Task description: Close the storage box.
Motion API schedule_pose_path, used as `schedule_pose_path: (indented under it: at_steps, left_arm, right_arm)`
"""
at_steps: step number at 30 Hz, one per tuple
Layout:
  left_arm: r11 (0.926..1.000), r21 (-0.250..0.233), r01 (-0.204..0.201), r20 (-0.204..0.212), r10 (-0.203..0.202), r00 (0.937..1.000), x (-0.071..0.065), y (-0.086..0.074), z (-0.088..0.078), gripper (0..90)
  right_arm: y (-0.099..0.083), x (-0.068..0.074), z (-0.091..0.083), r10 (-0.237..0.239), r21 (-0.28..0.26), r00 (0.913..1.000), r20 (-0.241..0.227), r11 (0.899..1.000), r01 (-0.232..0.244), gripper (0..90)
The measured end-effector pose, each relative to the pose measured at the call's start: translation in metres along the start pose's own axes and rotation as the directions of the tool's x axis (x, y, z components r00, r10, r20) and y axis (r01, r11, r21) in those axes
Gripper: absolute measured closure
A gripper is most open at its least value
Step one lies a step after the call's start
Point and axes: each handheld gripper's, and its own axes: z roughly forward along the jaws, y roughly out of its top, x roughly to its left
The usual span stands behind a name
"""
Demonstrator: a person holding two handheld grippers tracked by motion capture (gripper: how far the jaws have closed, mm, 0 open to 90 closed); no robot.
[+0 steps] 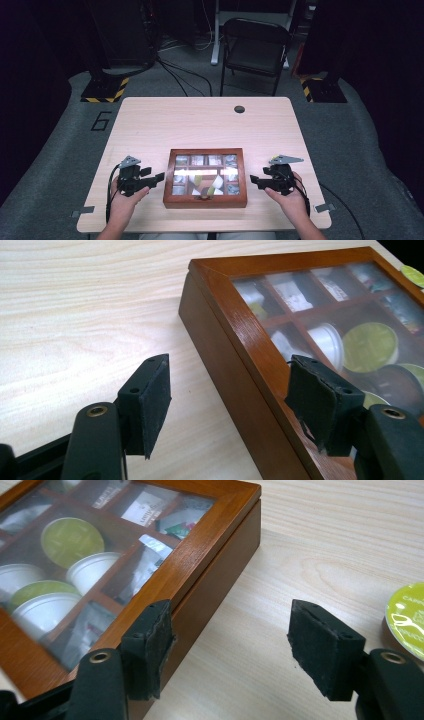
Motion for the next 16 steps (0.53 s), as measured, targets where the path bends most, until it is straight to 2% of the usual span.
schedule_pose_path:
  at_steps: [4, 8, 10, 12, 16]
  left_arm:
    - [0.9999, 0.001, -0.01, -0.007, 0.01, 0.9999, 0.002, 0.0, 0.004, 34.0]
    - [1.0, 0.002, -0.007, -0.016, 0.007, 0.9998, 0.006, -0.004, 0.009, 34.0]
    - [1.0, 0.007, -0.004, -0.009, 0.004, 0.9999, 0.008, -0.005, 0.01, 34.1]
    - [1.0, 0.008, 0.001, -0.004, -0.001, 1.0, 0.01, -0.007, 0.011, 34.0]
    - [0.9996, 0.015, -0.023, 0.015, 0.022, 0.9996, 0.006, -0.013, 0.007, 34.1]
  right_arm:
    - [0.002, -0.001, 0.008, -0.015, 0.002, 0.9998, 0.016, 1.0, 0.015, 32.2]
    - [0.0, -0.004, 0.013, -0.01, 0.003, 0.9998, 0.016, 1.0, 0.01, 31.9]
    - [-0.002, -0.004, 0.015, 0.001, 0.017, 0.9999, 0.016, 1.0, -0.001, 31.9]
    - [-0.002, -0.005, 0.017, -0.021, 0.009, 0.9995, 0.026, 1.0, 0.021, 32.0]
    - [-0.005, -0.006, 0.015, -0.031, -0.011, 0.9994, 0.015, 0.999, 0.031, 34.3]
